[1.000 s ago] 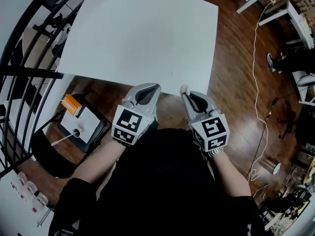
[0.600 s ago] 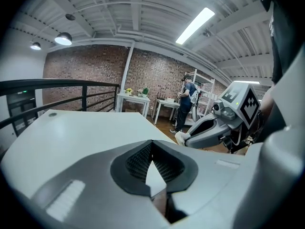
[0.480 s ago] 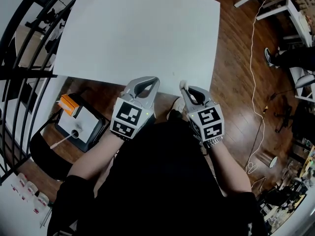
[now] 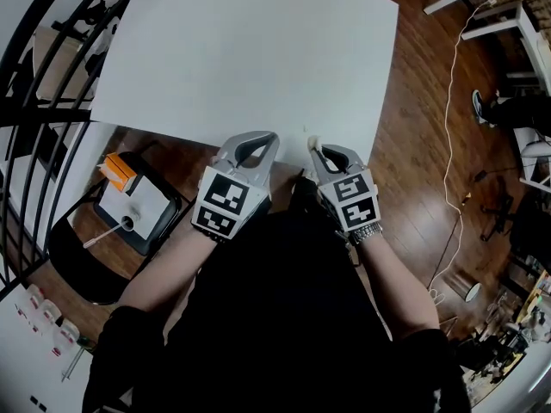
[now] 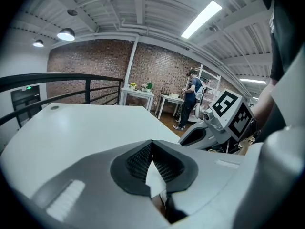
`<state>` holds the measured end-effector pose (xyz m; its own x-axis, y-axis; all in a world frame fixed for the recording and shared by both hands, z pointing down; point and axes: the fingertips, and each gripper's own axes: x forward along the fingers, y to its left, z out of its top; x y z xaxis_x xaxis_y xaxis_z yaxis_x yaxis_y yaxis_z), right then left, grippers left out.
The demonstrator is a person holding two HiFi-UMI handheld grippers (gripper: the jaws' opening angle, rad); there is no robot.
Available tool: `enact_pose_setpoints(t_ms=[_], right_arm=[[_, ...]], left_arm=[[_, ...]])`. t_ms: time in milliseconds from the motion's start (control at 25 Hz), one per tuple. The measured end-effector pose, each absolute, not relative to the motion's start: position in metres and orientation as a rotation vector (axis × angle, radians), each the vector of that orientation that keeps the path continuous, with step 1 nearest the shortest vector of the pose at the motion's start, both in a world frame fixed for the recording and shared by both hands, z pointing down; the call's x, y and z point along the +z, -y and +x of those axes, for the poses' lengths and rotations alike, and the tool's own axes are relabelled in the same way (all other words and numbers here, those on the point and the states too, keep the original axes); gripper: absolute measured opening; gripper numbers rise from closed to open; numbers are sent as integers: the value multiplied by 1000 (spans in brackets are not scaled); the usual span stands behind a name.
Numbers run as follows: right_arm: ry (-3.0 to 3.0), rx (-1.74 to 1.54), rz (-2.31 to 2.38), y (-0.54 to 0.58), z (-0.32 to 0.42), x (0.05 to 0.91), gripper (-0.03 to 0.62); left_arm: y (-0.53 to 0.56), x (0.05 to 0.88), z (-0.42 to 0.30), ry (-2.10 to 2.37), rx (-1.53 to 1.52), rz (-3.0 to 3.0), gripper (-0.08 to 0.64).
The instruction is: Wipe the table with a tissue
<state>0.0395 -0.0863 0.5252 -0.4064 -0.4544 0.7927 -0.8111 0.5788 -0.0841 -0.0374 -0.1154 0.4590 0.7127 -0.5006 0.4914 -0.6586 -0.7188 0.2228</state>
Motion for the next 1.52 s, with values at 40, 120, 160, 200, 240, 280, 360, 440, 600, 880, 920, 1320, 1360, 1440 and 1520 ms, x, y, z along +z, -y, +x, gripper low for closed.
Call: enact_pose_setpoints(t_ms=[40,120,160,200,240,280,360,440,600,880,920,1320,1360,1440,1520], right_arm=[[2053,608,992,88,39,530,14],[2046,617,965,89,38,540,14],[2043,621,953,89,37,545,14],[2040,623,943,90,37,549,14],[2037,625,936,90,37,552,14],[2034,626,932,91,37,556,14],[2026,628,923,95,36,563,14],[2017,631,915,98,36,570,14],[2005,636,896,100,35,579,14],[1992,639,874,104,30,590,14],[1991,639,873,105,29,591,14],[1995,643,871,114,26,594,14],[1996,645,873,115,25,594,14],[1997,650,876,117,24,593,14],[2000,654,879,120,24,593,14]], left_arm=[[116,460,-37,900,573,2531,12],[117,463,-36,902,584,2521,12],[117,465,-36,903,589,2517,12],[117,466,-35,905,595,2513,12],[117,466,-34,906,599,2511,12],[117,467,-34,908,602,2509,12],[118,467,-33,911,608,2508,12],[119,467,-33,912,613,2506,12],[120,467,-34,919,621,2500,12],[123,470,-39,926,632,2489,12],[124,470,-40,927,633,2488,12],[129,470,-42,931,642,2484,12],[129,470,-43,932,643,2485,12],[130,469,-45,935,643,2485,12],[132,469,-45,937,644,2485,12]])
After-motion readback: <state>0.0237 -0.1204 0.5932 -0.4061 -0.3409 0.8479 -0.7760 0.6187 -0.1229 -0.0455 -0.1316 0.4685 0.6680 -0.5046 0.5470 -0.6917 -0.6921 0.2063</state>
